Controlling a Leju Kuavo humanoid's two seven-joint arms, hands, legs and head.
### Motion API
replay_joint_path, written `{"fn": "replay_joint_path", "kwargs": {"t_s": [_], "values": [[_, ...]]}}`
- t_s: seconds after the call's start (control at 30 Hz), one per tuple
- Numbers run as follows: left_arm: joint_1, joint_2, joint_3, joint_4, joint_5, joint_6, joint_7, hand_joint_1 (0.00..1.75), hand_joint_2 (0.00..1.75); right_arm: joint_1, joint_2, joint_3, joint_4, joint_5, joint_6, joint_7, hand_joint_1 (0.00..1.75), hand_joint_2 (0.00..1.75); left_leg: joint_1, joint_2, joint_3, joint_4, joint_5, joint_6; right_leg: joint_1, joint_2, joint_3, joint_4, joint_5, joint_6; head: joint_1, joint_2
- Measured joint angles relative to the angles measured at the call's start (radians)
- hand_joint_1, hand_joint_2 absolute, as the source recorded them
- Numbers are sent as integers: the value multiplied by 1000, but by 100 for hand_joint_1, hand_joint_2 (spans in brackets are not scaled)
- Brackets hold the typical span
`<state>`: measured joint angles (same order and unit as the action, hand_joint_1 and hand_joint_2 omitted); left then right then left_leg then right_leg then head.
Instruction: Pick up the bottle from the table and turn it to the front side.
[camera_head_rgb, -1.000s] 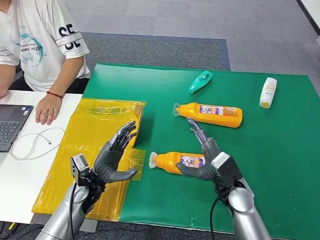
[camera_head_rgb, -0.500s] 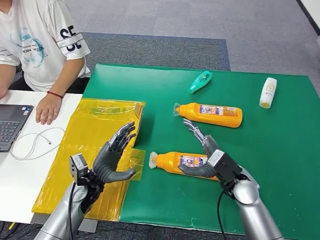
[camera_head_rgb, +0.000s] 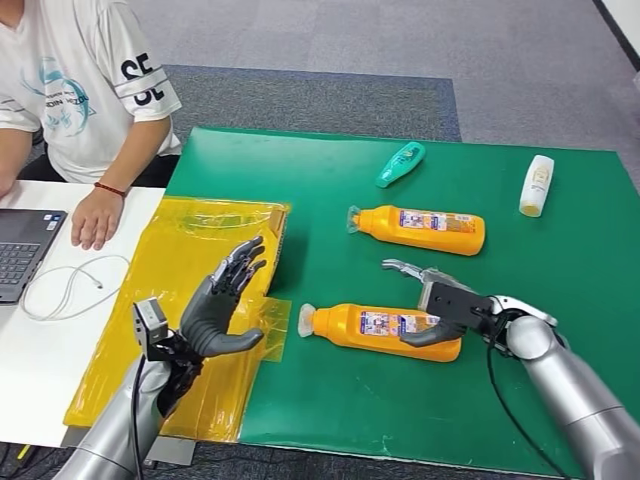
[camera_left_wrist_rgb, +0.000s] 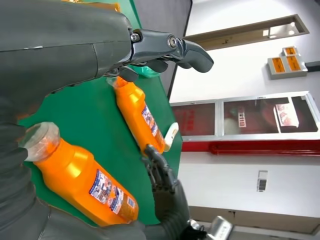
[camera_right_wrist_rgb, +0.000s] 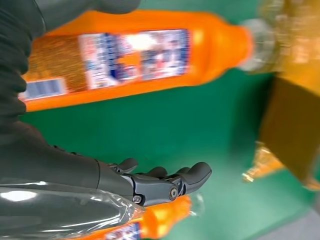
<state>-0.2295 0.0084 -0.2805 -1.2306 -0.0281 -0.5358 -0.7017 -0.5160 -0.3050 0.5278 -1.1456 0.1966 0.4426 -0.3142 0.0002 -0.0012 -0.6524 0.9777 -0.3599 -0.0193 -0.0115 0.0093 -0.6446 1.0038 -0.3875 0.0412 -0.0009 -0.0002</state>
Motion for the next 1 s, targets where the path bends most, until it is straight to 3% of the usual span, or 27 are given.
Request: {"fn": "replay_joint_path", "kwargs": {"t_s": [0.33,0.5,0.63,1.0], "values": [[-28,0,1,27,14,-14,0,0,175,-139,-103,162,83,-36,78,41,0,175,0,0,0,0,0,0,0,0,0,0,0,0,0,0],[-36,0,1,33,19,-18,-1,0,175,-160,-112,192,96,-47,92,50,0,175,0,0,0,0,0,0,0,0,0,0,0,0,0,0],[-69,-1,1,61,26,-19,-1,0,175,-210,-131,276,132,-115,137,59,0,175,0,0,0,0,0,0,0,0,0,0,0,0,0,0],[-113,-3,1,109,32,-15,-1,0,175,-192,-139,372,184,-179,93,39,0,175,0,0,0,0,0,0,0,0,0,0,0,0,0,0]]}}
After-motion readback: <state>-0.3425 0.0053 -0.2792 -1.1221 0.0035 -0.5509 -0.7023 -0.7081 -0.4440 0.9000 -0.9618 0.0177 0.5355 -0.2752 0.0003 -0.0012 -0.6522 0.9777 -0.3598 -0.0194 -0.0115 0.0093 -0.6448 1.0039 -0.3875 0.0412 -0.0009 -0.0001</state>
